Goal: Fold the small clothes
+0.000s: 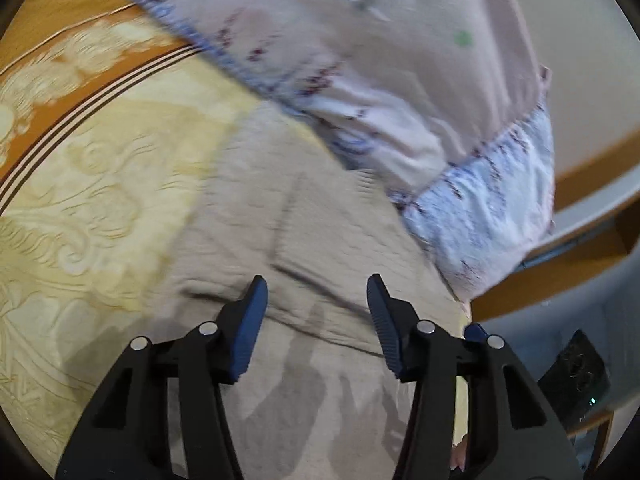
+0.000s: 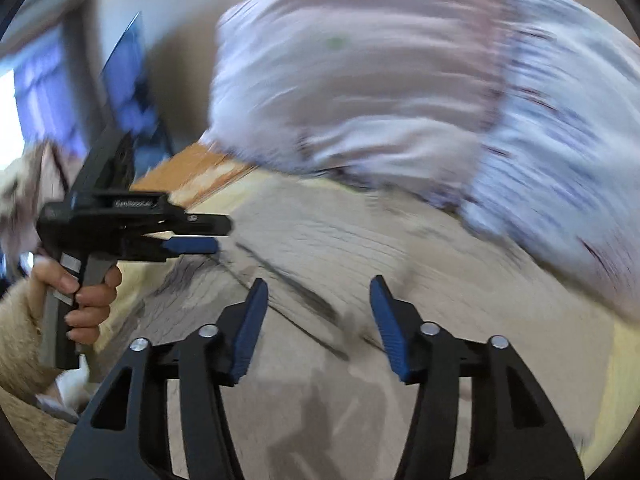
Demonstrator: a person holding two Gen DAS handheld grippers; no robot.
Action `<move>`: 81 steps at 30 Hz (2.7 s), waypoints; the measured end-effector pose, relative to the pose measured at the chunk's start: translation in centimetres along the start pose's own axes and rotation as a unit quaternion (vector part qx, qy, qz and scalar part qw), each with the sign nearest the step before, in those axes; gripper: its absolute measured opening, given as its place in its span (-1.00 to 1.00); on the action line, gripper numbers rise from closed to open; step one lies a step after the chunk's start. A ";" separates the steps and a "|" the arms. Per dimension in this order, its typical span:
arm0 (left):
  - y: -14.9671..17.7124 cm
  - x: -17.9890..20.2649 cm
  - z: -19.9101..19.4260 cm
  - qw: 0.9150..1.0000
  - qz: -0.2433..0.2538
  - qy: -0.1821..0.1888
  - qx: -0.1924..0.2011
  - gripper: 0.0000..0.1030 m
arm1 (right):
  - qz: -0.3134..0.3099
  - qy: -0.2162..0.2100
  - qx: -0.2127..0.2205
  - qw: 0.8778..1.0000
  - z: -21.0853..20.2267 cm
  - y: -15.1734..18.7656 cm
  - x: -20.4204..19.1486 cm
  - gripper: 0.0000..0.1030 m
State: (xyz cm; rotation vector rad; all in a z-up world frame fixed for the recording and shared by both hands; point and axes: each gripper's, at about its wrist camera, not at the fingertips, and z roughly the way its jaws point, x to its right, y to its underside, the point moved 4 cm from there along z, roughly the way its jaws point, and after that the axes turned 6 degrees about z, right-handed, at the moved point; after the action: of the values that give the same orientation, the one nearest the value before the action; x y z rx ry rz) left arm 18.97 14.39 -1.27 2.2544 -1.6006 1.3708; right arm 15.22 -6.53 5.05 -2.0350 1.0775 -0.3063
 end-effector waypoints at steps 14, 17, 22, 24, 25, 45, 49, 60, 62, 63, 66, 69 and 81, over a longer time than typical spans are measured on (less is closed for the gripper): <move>0.0 -2.4 -0.3 0.999 -0.046 0.014 0.007 -0.12 | -0.048 0.034 -0.030 0.998 8.4 -1.1 -2.4 -0.88; 0.0 -2.3 -0.3 0.999 -0.045 0.012 0.008 -0.11 | 0.020 0.043 0.025 0.999 5.2 -2.3 0.2 -0.88; 0.3 -2.1 -0.4 0.999 -0.042 0.018 0.012 0.04 | 0.218 0.085 0.141 0.962 -3.4 -0.3 9.0 -0.88; 0.4 -1.8 -0.4 0.999 -0.035 0.019 0.012 0.15 | 0.302 0.112 0.130 0.938 -5.1 3.6 12.8 -0.87; 0.5 -1.6 -0.4 0.999 -0.031 0.021 0.011 0.21 | 0.328 0.117 0.103 0.932 -5.0 5.5 14.1 -0.80; 0.9 -0.5 -0.1 1.000 -0.017 0.011 0.000 0.42 | 0.453 0.056 0.009 0.890 -3.6 9.8 21.5 -0.82; 0.9 -0.3 -0.1 1.000 -0.008 0.009 -0.003 0.49 | 0.383 0.073 0.071 0.918 -5.5 7.3 19.8 -0.85; 2.9 0.6 -2.6 0.998 0.068 0.002 -0.011 0.50 | 0.397 0.148 0.020 0.906 -5.2 9.7 22.0 -0.40; 3.5 0.3 -4.2 0.996 0.090 -0.004 -0.005 0.49 | 0.402 0.134 0.044 0.905 -7.6 10.2 21.7 -0.10; 3.8 0.0 -4.8 0.995 0.098 -0.008 -0.004 0.49 | 0.403 0.128 0.051 0.905 -8.5 10.5 21.6 0.01; 4.9 -1.2 -6.6 0.992 0.120 -0.023 -0.006 0.49 | 0.411 0.108 0.057 0.903 -11.7 12.6 21.4 0.03; 6.3 -2.3 -8.1 0.990 0.138 -0.032 -0.009 0.49 | 0.434 0.085 0.053 0.895 -13.8 15.1 21.5 0.03; 11.6 -2.9 -10.2 0.984 0.174 -0.013 -0.039 0.28 | 0.472 -0.027 0.004 0.881 -16.7 23.4 17.3 -0.21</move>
State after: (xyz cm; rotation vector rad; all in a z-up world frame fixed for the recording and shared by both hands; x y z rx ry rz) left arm 3.40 16.31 -1.92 2.0248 -2.0947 1.3192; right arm 3.06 -36.49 -3.88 -1.2755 1.8598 0.2544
